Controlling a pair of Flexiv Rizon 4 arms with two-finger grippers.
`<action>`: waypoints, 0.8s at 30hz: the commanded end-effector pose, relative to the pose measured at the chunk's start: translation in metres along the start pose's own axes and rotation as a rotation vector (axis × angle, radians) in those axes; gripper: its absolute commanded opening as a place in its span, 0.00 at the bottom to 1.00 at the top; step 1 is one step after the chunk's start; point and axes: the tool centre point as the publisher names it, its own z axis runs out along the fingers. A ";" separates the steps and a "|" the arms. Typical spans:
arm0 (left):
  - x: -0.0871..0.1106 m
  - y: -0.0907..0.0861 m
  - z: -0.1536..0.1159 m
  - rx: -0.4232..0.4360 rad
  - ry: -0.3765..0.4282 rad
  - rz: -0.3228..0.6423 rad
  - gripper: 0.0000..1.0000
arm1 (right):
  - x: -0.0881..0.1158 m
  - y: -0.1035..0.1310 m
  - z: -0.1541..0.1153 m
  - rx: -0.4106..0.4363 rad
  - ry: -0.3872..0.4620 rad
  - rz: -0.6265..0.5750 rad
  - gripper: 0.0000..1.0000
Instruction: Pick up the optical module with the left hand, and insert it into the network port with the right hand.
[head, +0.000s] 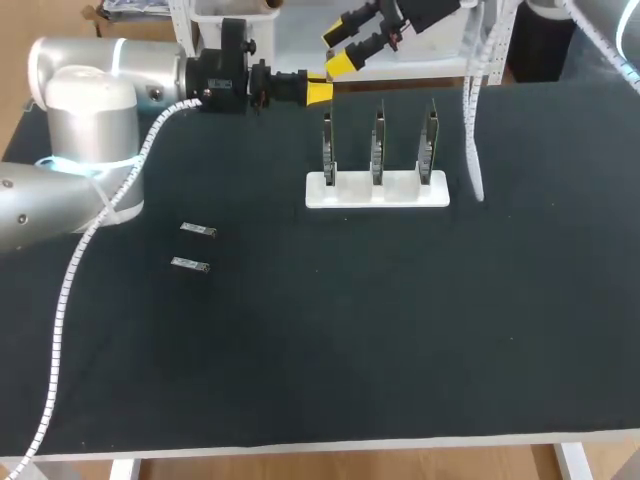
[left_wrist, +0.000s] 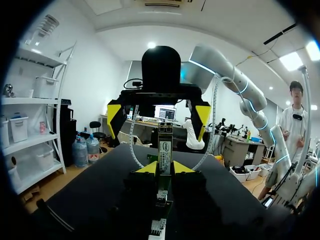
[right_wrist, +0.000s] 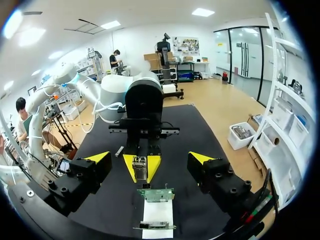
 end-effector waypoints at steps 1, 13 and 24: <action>0.000 0.001 0.000 0.001 0.000 0.000 0.00 | -0.003 -0.007 0.003 -0.255 0.008 0.002 1.00; 0.000 0.001 0.000 0.001 0.000 0.000 0.00 | -0.001 -0.007 0.002 -0.264 0.007 0.008 1.00; 0.000 0.001 0.000 0.001 0.000 0.000 0.00 | -0.001 -0.004 0.002 -0.289 0.014 -0.008 0.00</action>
